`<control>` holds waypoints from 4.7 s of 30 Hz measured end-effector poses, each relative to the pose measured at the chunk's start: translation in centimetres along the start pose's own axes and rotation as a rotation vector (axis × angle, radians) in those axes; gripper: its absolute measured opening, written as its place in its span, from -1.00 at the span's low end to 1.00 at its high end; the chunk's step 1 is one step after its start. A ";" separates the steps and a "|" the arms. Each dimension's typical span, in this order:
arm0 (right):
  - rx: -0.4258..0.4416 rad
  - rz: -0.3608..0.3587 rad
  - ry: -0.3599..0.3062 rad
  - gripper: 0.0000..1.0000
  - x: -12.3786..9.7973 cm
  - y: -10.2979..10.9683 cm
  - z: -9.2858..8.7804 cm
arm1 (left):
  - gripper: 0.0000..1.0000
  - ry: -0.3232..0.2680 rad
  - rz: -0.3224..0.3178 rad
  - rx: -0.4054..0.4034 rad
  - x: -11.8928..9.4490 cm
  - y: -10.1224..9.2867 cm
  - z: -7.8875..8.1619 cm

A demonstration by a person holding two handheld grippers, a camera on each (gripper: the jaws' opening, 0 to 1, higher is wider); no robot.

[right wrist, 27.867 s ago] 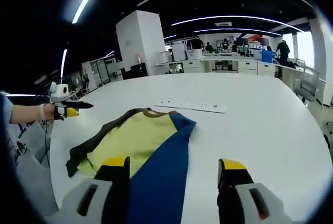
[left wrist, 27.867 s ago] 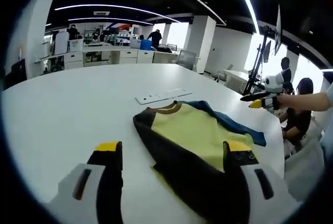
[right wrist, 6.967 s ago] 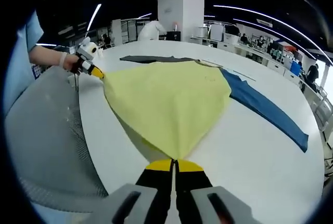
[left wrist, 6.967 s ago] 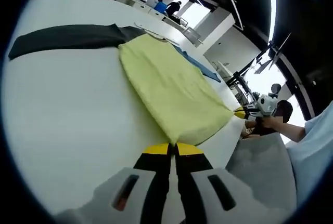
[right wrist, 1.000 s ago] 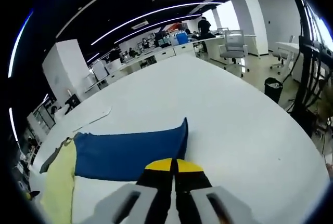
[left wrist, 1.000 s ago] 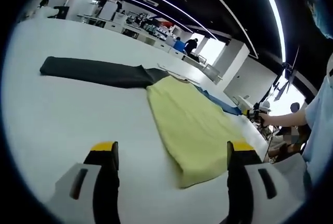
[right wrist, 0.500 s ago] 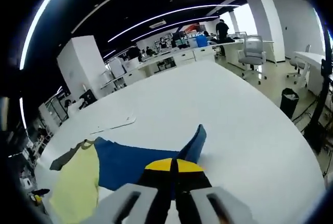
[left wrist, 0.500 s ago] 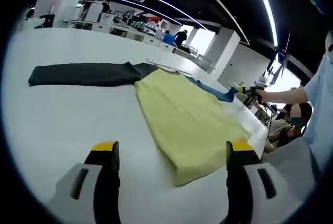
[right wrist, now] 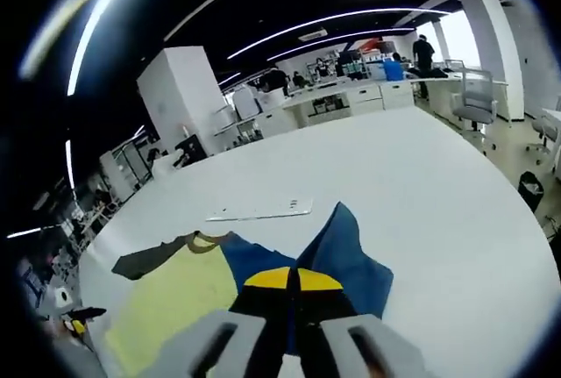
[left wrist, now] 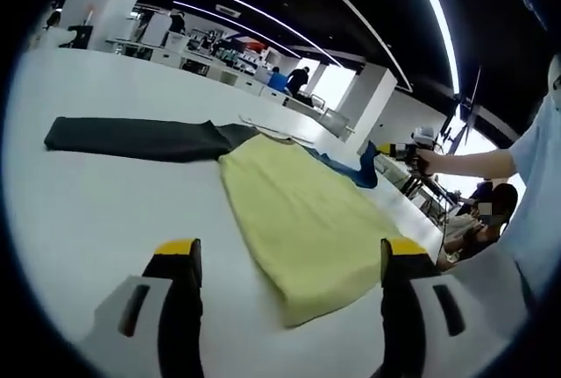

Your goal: Fold the garment on the visible template until the final outline fits inside the template.

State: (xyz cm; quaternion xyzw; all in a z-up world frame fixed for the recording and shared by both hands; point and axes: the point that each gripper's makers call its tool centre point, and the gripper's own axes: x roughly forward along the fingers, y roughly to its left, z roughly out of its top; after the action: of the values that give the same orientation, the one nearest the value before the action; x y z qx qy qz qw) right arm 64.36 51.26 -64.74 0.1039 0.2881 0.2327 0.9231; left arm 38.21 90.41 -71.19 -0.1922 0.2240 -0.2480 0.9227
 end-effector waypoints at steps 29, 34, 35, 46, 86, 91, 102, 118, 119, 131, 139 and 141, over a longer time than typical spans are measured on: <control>-0.082 0.330 0.106 -1.00 9.2 18.9 -1.4 | 0.75 -0.015 -0.009 0.126 -0.2 -0.9 0.9; -0.075 0.404 0.082 -1.00 9.7 22.4 0.0 | 0.81 0.028 -0.021 0.173 0.2 -1.2 0.0; -0.076 0.413 0.082 -1.00 9.8 22.8 0.2 | 0.80 0.036 -0.022 0.178 0.2 -1.1 -0.1; -0.018 0.488 0.065 -1.00 12.3 28.4 0.2 | 0.78 0.030 -0.022 0.156 0.1 -0.5 -0.1; -0.261 0.485 0.282 -1.00 18.6 31.0 -12.2 | 0.72 0.041 0.002 0.114 0.0 0.2 -0.6; -0.385 0.477 0.191 -0.09 18.6 31.0 -11.6 | 0.73 0.044 0.002 0.119 0.0 0.3 -0.7; -0.381 0.447 0.140 0.73 18.1 29.2 -10.4 | 0.74 0.047 -0.006 0.120 0.1 0.0 -0.7; -0.360 0.397 0.114 1.00 15.4 25.8 -9.2 | 0.74 0.011 -0.006 0.075 -0.1 0.1 -0.1; -0.370 0.392 0.121 1.00 15.3 25.5 -9.4 | 0.74 0.009 -0.004 0.070 -0.1 0.2 -0.1; -0.354 0.347 0.131 1.00 11.2 21.3 -9.5 | 0.75 0.039 -0.039 0.087 0.4 -0.8 -0.8; -0.353 0.309 0.106 1.00 8.1 17.9 -9.5 | 0.74 0.057 -0.047 0.086 0.6 -0.9 -1.2; -0.357 0.300 0.100 1.00 7.0 17.1 -9.6 | 0.74 0.057 -0.048 0.083 0.6 -0.8 -1.3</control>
State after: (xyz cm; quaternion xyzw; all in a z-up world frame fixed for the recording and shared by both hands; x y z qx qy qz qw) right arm 57.51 70.15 -70.36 -0.0308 0.2689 0.4194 0.8665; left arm 37.78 89.15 -72.07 -0.1519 0.2351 -0.2846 0.9169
